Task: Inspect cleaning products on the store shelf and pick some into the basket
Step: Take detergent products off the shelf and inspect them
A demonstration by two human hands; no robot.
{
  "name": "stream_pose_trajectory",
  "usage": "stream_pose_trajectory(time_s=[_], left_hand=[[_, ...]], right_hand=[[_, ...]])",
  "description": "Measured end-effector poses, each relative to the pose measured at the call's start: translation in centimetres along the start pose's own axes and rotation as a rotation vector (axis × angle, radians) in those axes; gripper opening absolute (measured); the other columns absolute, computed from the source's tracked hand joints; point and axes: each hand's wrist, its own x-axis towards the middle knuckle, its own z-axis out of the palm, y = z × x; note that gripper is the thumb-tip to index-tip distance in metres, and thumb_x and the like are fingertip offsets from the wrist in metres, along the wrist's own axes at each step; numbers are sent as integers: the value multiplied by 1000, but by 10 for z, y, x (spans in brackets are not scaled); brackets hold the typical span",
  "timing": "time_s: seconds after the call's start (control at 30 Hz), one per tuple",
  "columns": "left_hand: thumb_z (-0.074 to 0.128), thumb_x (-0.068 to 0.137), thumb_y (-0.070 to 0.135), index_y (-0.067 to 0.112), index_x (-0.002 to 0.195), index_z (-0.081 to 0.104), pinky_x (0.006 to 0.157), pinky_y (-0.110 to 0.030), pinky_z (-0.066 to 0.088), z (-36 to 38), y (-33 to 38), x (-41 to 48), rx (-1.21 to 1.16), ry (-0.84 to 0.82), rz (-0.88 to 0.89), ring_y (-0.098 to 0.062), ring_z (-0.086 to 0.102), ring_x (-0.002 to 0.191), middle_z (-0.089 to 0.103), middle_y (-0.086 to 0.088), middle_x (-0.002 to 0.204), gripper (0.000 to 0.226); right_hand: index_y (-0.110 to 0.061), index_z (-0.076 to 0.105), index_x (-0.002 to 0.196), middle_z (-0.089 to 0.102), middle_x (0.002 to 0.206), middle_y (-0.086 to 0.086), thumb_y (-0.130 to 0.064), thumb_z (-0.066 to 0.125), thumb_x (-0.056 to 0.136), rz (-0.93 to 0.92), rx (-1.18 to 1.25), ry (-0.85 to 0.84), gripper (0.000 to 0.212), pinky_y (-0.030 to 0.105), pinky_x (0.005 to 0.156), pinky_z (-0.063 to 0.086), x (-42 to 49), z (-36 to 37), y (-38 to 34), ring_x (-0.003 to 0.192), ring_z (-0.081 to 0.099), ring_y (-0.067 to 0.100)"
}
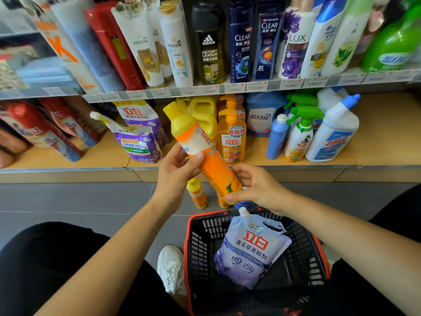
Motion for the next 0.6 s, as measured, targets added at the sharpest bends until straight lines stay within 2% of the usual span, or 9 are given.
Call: stream_pose_trajectory(time_s=[0.07,0.13,0.23,0.33,0.4,0.47,0.53,0.6], left_hand=[[73,83,37,30,112,68,81,-35,61,-7,0,5,74,47,-42,-16,73,101,75,3,110,30],[78,80,51,28,109,69,73,-31,58,-15,0,9,139,93,-132,-13,74,88,76,3,101,38],[70,73,64,21,101,73,67,-29,55,-21,-3,11,288,121,-234,-10,74,78,78,4,96,51],[73,73,64,18,80,78,59,-30,53,-23,-7,6,469,149,-130,-14,72,67,77,1,76,47],[80,79,50,20,77,79,61,-39,57,-23,-13,5,599,145,32,-18,70,66,74,2,69,30],[85,79,37,22,91,79,65,-37,59,-22,-15,5,675,116,174,-14,69,73,74,6,78,20],[89,75,33,21,113,75,73,-35,60,-18,-16,6,732,49,264,-12,66,91,70,5,97,42],[89,74,40,25,129,67,84,-37,54,-14,-19,6,861,-29,354,-15,59,109,64,4,117,62]], right_hand=[[-20,63,117,71,113,3,-14,91,58,-14,68,92,65,35,90,56,1,-2,-3,104,69,18],[-21,66,114,72,111,3,-18,88,56,-43,94,171,62,35,87,57,2,-6,-9,103,69,19],[-24,68,114,72,109,4,-19,87,55,-100,103,283,61,38,86,58,5,-13,-20,102,69,20],[-27,70,111,72,108,5,-12,89,59,-188,110,340,58,34,81,59,5,-21,-31,101,69,20],[-26,70,111,72,108,5,-3,89,65,-234,87,350,55,35,80,60,3,-26,-36,100,70,20],[-25,69,111,71,108,4,-1,88,67,-243,49,358,54,39,81,61,2,-30,-39,100,69,21],[-25,69,111,71,106,2,-2,88,67,-245,23,342,53,41,83,61,1,-31,-41,100,69,21],[-27,69,110,72,102,-5,-3,88,68,-257,-3,307,52,39,83,61,0,-31,-44,98,69,18]])
